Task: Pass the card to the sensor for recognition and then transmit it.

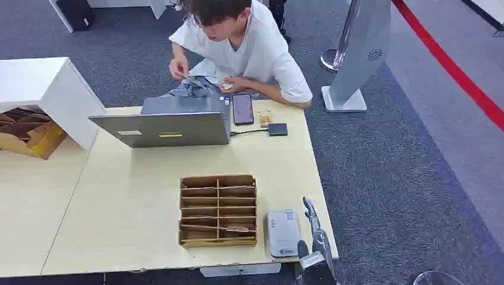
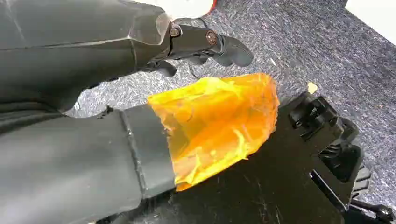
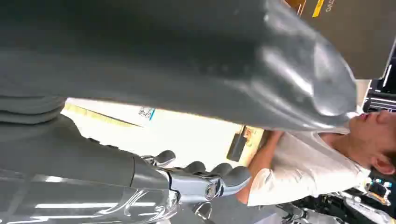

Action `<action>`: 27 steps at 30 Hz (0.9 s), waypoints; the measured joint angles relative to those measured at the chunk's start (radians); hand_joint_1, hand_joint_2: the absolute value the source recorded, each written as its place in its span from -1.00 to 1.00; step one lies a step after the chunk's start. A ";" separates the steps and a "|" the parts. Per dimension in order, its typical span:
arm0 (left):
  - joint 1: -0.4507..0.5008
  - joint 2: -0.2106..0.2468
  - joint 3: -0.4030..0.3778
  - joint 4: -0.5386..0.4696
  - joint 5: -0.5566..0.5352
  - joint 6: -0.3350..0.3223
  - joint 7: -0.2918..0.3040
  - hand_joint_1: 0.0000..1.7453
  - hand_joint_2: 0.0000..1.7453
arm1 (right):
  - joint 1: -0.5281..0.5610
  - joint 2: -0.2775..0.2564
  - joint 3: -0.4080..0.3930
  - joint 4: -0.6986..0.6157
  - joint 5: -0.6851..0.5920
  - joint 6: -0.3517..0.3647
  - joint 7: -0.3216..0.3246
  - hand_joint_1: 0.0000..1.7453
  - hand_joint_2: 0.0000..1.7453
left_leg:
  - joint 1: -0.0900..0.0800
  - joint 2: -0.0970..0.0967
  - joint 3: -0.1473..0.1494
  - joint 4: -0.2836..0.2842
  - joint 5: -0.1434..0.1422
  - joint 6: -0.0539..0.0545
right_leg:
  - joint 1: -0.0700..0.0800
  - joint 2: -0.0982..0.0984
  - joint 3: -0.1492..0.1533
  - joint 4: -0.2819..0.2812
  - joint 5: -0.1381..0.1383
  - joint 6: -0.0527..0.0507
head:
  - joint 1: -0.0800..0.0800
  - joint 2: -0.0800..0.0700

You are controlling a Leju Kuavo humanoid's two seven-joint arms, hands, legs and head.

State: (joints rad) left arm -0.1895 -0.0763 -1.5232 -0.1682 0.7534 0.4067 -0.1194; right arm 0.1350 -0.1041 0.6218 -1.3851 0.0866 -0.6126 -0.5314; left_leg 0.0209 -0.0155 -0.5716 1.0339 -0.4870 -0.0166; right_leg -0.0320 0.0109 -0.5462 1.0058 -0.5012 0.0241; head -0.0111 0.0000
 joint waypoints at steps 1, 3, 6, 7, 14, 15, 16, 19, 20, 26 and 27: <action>0.000 0.000 0.000 0.000 0.000 0.000 0.000 -1.00 -1.00 | 0.000 0.000 0.000 0.000 0.000 0.000 0.000 -1.00 -1.00 | 0.000 0.000 0.000 0.000 0.000 0.000 | 0.000 0.000 0.000 0.000 0.000 0.000 | 0.000 0.000; 0.000 0.000 0.000 0.000 0.000 0.000 0.000 -1.00 -1.00 | 0.000 0.000 0.000 0.000 0.000 0.000 0.000 -1.00 -1.00 | 0.000 0.000 0.000 0.000 0.000 0.000 | 0.000 0.000 0.000 0.000 0.000 0.000 | 0.000 0.000; 0.000 0.000 0.000 0.000 -0.001 0.000 0.000 -1.00 -1.00 | 0.000 0.000 0.000 0.000 0.000 0.000 0.000 -1.00 -1.00 | 0.000 0.000 0.000 0.000 0.000 0.000 | 0.000 0.000 0.000 0.000 0.000 0.000 | 0.000 0.000; 0.000 0.000 0.000 0.000 -0.001 0.000 0.000 -1.00 -1.00 | 0.000 0.000 0.000 0.000 0.000 0.000 0.000 -1.00 -1.00 | 0.000 0.000 0.000 0.000 0.000 0.000 | 0.000 0.000 0.000 0.000 0.000 0.000 | 0.000 0.000; 0.000 0.000 0.000 0.000 -0.001 0.000 0.000 -1.00 -1.00 | 0.000 0.000 0.000 0.000 0.000 0.000 0.000 -1.00 -1.00 | 0.000 0.000 0.000 0.000 0.000 0.000 | 0.000 0.000 0.000 0.000 0.000 0.000 | 0.000 0.000; 0.000 0.000 0.000 0.000 -0.001 0.000 0.000 -1.00 -1.00 | 0.000 0.000 0.000 0.000 0.000 0.000 0.000 -1.00 -1.00 | 0.000 0.000 0.000 0.000 0.000 0.000 | 0.000 0.000 0.000 0.000 0.000 0.000 | 0.000 0.000; 0.000 0.000 0.000 0.000 -0.001 0.000 0.000 -1.00 -1.00 | 0.000 0.000 0.000 0.000 0.000 0.000 0.000 -1.00 -1.00 | 0.000 0.000 0.000 0.000 0.000 0.000 | 0.000 0.000 0.000 0.000 0.000 0.000 | 0.000 0.000; 0.000 0.000 0.000 0.000 -0.001 0.000 0.000 -1.00 -1.00 | 0.000 0.000 0.000 0.000 0.000 -0.002 0.000 -1.00 -1.00 | 0.000 0.000 0.000 0.000 0.000 0.000 | 0.000 0.000 0.000 0.000 0.000 0.000 | 0.000 0.000; 0.000 0.000 0.000 0.000 -0.001 0.000 0.000 -1.00 -1.00 | 0.000 0.000 0.000 0.000 0.001 -0.003 0.000 -1.00 -1.00 | 0.000 0.000 0.000 0.000 0.000 0.000 | 0.000 0.000 0.000 0.000 0.000 0.000 | 0.000 0.000; -0.002 0.000 0.000 0.000 -0.006 0.000 0.003 -1.00 -1.00 | -0.002 0.000 0.000 0.000 0.003 -0.002 -0.003 -1.00 1.00 | 0.000 0.000 0.000 0.000 0.000 0.000 | 0.000 0.000 0.000 0.000 0.000 0.000 | 0.000 0.000; -0.002 0.000 0.000 0.000 -0.006 0.000 0.003 -1.00 -1.00 | -0.004 0.000 0.000 0.000 0.006 -0.002 -0.005 -1.00 1.00 | 0.000 0.000 0.000 0.000 0.000 0.000 | 0.000 0.000 0.000 0.000 0.000 0.000 | 0.000 0.000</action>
State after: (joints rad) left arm -0.1915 -0.0763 -1.5232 -0.1682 0.7469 0.4066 -0.1167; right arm 0.1314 -0.1041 0.6218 -1.3851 0.0927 -0.6146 -0.5367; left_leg 0.0209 -0.0155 -0.5716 1.0339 -0.4870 -0.0166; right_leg -0.0320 0.0109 -0.5462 1.0058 -0.5012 0.0241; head -0.0111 0.0000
